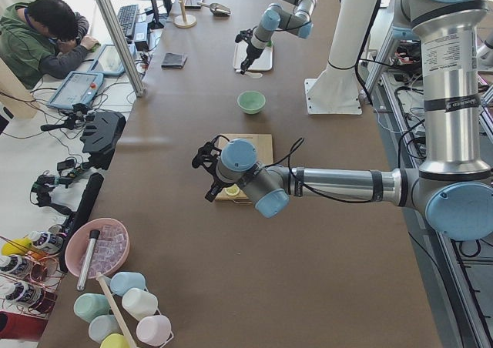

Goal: Put spoon and bun in bowl

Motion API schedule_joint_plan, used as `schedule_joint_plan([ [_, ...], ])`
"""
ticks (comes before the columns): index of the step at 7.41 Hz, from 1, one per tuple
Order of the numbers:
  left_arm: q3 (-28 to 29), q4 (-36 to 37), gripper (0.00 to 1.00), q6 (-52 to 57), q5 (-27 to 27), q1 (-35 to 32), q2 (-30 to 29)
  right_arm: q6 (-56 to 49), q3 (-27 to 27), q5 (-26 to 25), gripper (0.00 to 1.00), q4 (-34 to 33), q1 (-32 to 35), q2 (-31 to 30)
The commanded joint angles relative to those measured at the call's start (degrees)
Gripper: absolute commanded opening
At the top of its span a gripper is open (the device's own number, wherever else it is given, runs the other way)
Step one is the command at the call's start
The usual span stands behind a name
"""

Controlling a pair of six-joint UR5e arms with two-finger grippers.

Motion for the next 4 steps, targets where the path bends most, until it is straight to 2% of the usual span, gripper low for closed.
schedule_joint_plan([
  [1, -0.1, 0.0, 0.98, -0.1, -0.3, 0.1, 0.0, 11.4, -12.0, -4.3, 0.0, -1.2, -2.9, 11.1],
  [2, -0.1, 0.0, 0.98, -0.1, -0.4, 0.1, -0.1, 13.4, -15.6, -6.0, 0.0, -1.2, -3.9, 13.4],
  [4, -0.1, 0.0, 0.98, -0.5, -0.4, 0.1, -0.5, 14.2, -15.9, -6.8, 0.0, -2.5, -5.3, 13.2],
])
